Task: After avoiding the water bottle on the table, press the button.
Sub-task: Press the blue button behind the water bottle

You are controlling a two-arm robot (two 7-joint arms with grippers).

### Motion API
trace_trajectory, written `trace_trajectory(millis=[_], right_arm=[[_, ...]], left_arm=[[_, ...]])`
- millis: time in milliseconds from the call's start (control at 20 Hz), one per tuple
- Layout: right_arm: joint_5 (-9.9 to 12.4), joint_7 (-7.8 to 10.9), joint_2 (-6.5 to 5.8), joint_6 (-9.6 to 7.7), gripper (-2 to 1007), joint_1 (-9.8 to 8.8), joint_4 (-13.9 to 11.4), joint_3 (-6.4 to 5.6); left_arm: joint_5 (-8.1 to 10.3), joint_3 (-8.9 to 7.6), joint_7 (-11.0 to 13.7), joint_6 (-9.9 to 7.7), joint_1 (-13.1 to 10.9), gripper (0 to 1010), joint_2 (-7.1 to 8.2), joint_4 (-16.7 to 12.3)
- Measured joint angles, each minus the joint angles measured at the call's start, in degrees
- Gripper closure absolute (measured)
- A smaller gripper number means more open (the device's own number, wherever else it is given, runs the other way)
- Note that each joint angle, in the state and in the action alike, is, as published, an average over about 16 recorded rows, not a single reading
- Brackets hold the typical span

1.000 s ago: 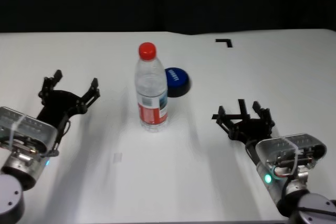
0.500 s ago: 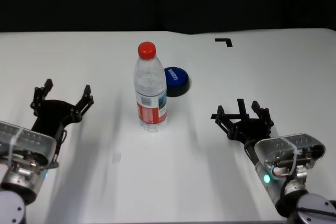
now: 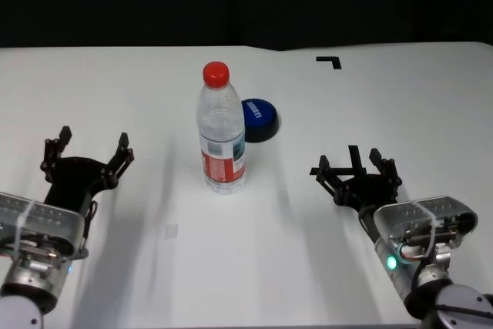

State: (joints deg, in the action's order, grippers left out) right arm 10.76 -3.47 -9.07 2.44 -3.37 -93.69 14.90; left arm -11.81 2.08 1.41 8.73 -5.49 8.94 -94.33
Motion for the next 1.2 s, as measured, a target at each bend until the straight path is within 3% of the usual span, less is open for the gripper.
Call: trace_trajectory(millis=[1200], right_arm=[[0.0, 0.0, 0.0, 0.0, 2, 0.0, 0.0, 0.0]], left_arm=[[-2.7, -0.62, -2.75, 0.27, -3.92, 7, -4.0, -1.48]])
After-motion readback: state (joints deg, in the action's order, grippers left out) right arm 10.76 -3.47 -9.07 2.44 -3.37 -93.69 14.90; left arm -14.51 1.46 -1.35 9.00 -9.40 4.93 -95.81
